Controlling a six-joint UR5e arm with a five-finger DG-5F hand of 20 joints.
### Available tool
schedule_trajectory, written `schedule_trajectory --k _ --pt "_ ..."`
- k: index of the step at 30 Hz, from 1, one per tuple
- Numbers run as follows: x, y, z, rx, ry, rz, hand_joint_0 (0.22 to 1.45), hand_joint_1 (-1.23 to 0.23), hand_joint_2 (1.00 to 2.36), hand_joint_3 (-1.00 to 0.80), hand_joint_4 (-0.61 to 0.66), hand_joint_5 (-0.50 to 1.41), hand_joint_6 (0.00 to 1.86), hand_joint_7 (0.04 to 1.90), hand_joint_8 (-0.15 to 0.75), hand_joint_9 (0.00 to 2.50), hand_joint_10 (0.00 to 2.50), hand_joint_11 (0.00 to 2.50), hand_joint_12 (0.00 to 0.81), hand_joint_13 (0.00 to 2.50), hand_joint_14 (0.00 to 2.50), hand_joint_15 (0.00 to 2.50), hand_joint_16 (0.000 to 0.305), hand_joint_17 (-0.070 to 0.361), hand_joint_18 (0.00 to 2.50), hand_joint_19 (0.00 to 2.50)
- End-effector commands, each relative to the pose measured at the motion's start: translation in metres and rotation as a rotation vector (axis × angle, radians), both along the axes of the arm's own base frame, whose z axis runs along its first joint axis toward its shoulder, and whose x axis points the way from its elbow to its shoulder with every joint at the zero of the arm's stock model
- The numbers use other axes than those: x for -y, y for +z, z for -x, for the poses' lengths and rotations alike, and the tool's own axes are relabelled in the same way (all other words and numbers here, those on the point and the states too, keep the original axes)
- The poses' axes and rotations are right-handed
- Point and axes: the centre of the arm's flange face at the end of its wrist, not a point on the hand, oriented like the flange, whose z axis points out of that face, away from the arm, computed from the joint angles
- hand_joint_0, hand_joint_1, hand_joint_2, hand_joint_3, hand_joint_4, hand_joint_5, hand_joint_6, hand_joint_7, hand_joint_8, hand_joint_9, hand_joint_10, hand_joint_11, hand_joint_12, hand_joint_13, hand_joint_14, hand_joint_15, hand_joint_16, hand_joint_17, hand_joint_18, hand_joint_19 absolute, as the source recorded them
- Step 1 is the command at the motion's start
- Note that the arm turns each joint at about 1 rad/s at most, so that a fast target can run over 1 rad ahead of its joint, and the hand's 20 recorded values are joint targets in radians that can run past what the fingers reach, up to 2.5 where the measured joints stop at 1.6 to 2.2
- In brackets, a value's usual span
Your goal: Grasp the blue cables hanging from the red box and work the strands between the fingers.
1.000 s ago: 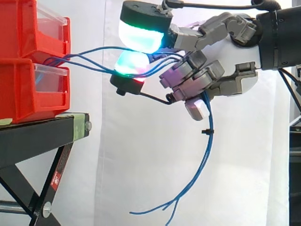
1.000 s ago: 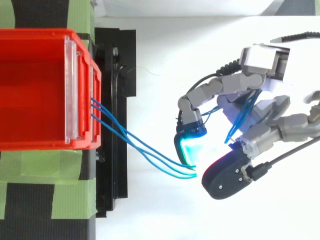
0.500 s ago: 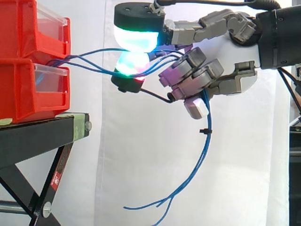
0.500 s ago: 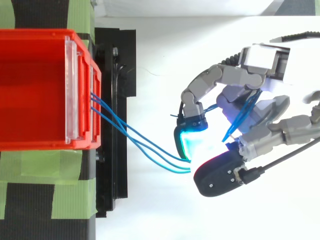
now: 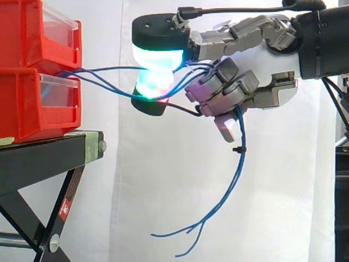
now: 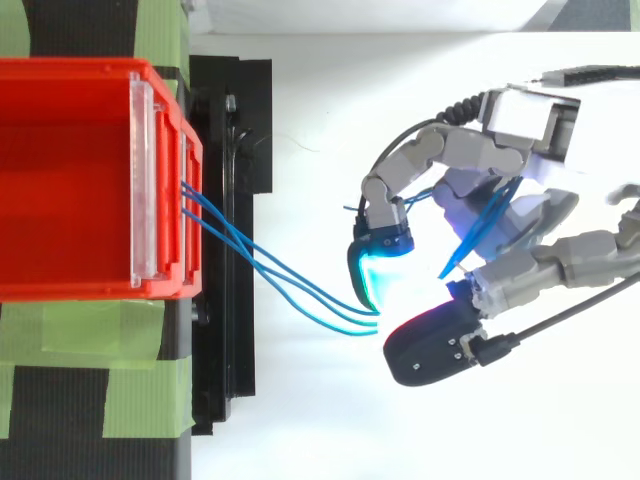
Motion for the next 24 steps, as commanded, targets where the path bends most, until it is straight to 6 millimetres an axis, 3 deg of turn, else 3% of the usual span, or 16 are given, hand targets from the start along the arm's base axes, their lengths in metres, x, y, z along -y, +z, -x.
schedule_trajectory --k 1,24 --pt "0.000 0.002 -0.002 0.007 -0.014 0.051 0.92 -0.82 1.03 0.01 -0.26 0.12 1.36 1.14 0.430 0.95 2.50 2.50 0.546 1.37 2.50 1.51 0.073 0.164 1.59 0.40" --pt "-0.013 0.000 0.000 -0.024 0.006 0.099 0.92 -0.81 1.03 -0.01 -0.23 0.11 1.35 1.14 0.430 0.95 2.50 2.50 0.546 1.37 2.50 1.51 0.073 0.164 1.59 0.40"
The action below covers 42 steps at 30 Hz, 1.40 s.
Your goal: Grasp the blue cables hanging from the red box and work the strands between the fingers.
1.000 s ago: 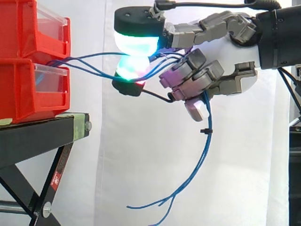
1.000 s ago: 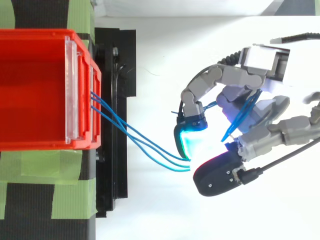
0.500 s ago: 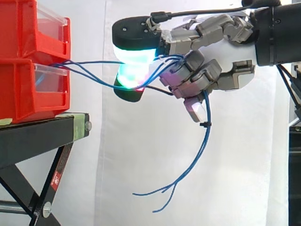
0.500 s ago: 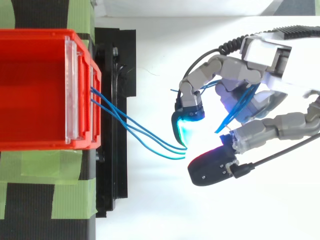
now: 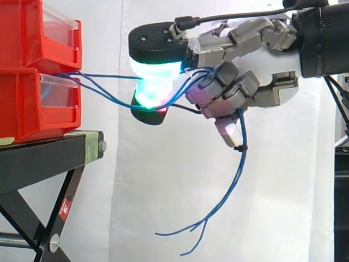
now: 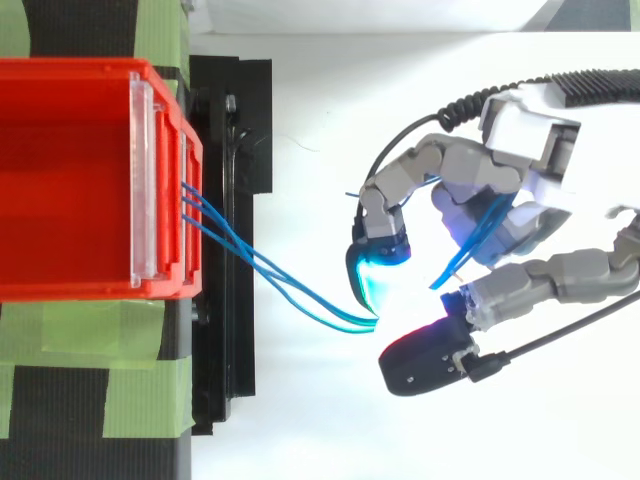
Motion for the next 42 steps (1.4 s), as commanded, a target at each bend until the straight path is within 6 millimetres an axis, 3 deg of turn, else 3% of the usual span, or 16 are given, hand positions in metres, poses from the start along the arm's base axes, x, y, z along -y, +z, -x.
schedule_trajectory --k 1,42 --pt "-0.0018 -0.0010 0.0009 -0.008 0.003 0.002 0.92 -0.81 1.03 -0.01 -0.23 0.11 1.35 1.14 0.430 0.95 2.50 2.50 0.546 1.37 2.50 1.51 0.073 0.164 1.59 0.40" --pt "-0.0030 -0.0013 0.0013 -0.013 0.010 0.007 0.92 -0.81 1.03 0.01 -0.22 0.13 1.35 1.16 0.430 0.95 2.50 2.50 0.546 1.37 2.50 1.51 0.073 0.164 1.59 0.40"
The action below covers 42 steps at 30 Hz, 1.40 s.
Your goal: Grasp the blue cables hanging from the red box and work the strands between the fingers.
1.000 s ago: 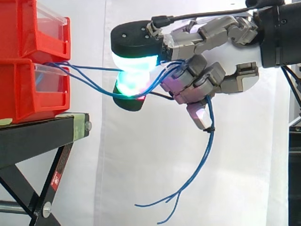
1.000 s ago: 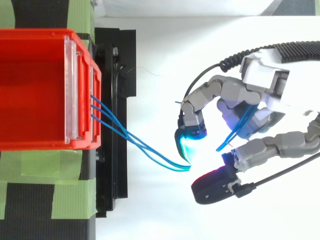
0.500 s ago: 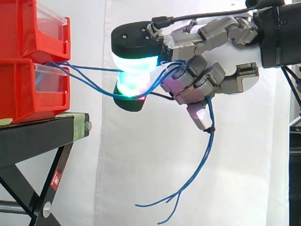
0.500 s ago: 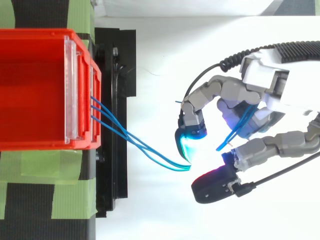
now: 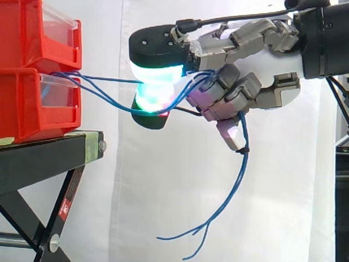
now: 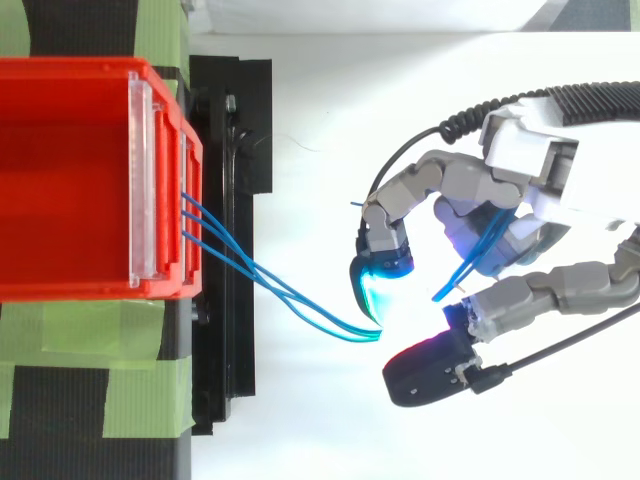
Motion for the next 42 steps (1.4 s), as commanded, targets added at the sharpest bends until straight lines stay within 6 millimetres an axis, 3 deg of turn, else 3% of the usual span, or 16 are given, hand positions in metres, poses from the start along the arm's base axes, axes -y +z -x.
schedule_trajectory --k 1,42 --pt "-0.0008 0.0002 -0.0001 0.000 0.001 0.000 0.92 -0.81 1.03 0.02 -0.22 0.13 1.35 1.16 0.430 0.95 2.50 2.50 0.546 1.37 2.50 1.51 0.073 0.164 1.59 0.40" --pt "0.0001 0.0002 -0.0001 0.000 0.000 0.000 0.93 -0.81 1.03 0.04 -0.22 0.14 1.35 1.16 0.430 0.95 2.50 2.50 0.546 1.37 2.50 1.51 0.073 0.164 1.59 0.40"
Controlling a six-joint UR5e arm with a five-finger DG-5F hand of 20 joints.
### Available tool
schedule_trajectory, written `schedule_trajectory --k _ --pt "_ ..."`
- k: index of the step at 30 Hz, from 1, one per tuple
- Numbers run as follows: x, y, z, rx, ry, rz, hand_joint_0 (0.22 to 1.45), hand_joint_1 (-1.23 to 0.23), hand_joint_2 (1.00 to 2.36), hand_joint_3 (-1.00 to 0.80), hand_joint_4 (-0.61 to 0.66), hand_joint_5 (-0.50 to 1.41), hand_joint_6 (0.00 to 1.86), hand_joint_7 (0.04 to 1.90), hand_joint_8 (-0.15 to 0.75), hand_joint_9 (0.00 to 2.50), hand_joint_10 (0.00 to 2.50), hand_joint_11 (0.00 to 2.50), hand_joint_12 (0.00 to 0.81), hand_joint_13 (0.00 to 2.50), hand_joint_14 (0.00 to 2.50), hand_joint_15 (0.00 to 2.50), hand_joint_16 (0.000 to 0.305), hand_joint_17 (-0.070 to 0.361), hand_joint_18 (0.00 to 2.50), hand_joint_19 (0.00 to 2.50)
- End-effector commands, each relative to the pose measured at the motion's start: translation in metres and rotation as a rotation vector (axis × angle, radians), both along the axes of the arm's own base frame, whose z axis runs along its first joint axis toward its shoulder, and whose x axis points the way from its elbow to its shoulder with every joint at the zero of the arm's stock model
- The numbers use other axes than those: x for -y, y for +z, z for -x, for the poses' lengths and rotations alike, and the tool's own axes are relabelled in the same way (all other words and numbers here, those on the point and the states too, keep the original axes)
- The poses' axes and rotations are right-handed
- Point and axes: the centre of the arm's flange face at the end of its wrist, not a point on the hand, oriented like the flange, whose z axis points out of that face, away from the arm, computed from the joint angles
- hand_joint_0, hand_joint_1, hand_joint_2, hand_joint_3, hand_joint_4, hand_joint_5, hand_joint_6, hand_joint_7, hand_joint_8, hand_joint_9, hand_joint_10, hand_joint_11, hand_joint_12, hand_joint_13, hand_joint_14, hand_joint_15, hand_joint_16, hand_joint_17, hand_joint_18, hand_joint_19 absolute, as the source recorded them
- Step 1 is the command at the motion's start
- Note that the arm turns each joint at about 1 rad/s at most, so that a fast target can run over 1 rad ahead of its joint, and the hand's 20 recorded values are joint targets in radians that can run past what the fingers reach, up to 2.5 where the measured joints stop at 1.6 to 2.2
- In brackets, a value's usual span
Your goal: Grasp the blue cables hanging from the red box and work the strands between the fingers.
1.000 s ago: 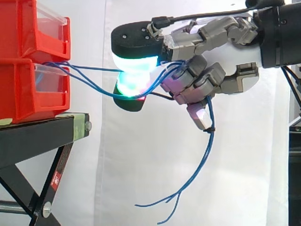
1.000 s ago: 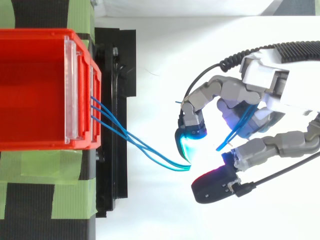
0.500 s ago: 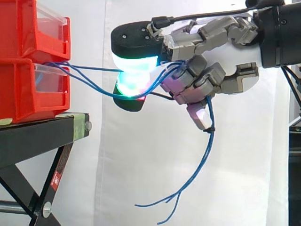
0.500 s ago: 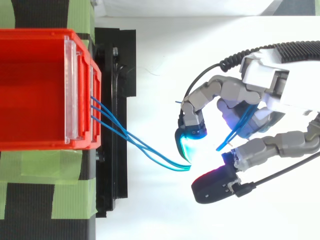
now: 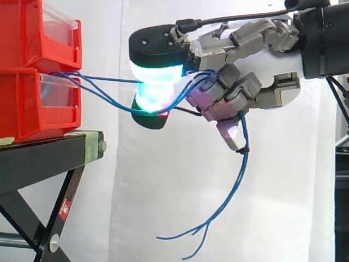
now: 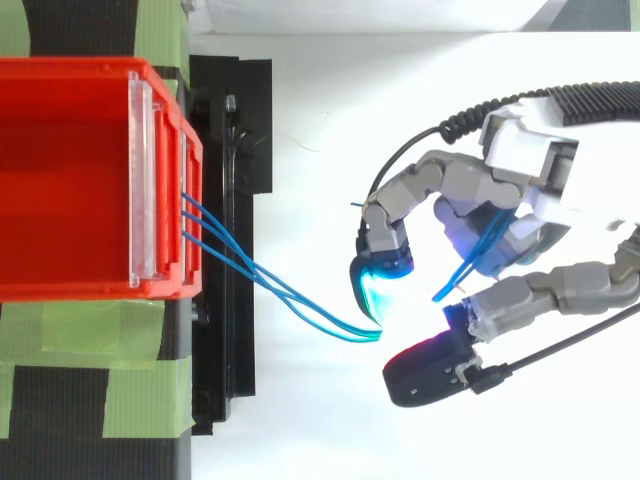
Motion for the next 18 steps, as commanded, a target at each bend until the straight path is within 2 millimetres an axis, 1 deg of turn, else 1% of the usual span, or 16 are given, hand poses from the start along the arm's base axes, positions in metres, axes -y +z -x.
schedule_trajectory --k 1,18 --pt "-0.0005 0.0000 -0.0001 0.000 0.001 0.000 0.93 -0.81 1.03 0.03 -0.22 0.13 1.35 1.16 0.430 0.95 2.50 2.50 0.546 1.37 2.50 1.51 0.073 0.164 1.59 0.40" --pt "0.0004 0.0000 0.0000 0.000 -0.001 0.000 0.93 -0.81 1.03 0.04 -0.22 0.13 1.35 1.15 0.430 0.95 2.50 2.50 0.546 1.37 2.50 1.51 0.073 0.164 1.59 0.40"
